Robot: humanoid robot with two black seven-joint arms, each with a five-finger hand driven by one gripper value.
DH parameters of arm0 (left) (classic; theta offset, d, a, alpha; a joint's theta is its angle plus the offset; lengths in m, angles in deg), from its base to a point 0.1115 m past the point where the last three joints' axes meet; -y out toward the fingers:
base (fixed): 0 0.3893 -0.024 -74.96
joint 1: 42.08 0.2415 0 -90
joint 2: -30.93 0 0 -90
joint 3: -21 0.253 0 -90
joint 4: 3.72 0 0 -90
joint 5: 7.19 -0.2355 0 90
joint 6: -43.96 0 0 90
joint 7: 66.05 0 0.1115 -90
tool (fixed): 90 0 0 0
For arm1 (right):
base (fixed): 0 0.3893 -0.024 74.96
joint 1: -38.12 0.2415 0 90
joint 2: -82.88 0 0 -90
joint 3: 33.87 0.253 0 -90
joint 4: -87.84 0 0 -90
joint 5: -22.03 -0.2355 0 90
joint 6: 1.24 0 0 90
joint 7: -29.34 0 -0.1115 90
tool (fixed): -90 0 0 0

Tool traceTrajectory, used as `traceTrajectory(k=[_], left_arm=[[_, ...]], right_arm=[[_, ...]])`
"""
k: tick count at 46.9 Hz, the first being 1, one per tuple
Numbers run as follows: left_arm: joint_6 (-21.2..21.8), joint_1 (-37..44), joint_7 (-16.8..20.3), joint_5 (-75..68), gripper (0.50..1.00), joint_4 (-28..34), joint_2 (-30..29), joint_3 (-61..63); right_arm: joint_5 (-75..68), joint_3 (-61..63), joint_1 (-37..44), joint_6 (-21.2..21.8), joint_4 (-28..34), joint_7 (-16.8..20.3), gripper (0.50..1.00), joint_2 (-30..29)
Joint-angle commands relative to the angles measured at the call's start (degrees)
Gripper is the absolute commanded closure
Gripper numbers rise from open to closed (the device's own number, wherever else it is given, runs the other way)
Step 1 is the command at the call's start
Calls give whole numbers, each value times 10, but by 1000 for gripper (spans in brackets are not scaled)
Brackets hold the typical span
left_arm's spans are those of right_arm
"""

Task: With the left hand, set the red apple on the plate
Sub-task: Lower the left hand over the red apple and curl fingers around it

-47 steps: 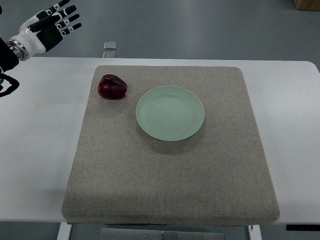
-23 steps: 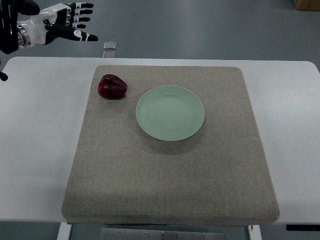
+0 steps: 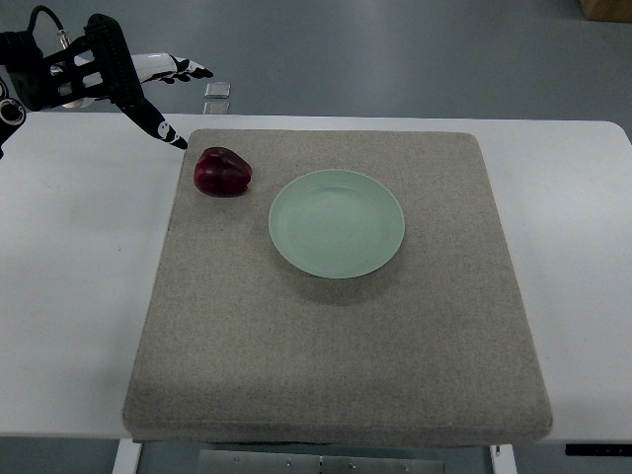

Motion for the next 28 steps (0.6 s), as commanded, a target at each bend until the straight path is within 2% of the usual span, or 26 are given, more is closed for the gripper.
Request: traceTrajectory(k=[1,17,28], left_arm=[[0,3,1,-5,504,2,1,14],[0,5,0,-5,504,3,23,74],[16,19,0,-44,506,6,53,83]], right_arm=[[0,0,0,0,0,0,572,0],[0,0,0,0,0,0,572,0],[0,0,0,0,0,0,572,0]])
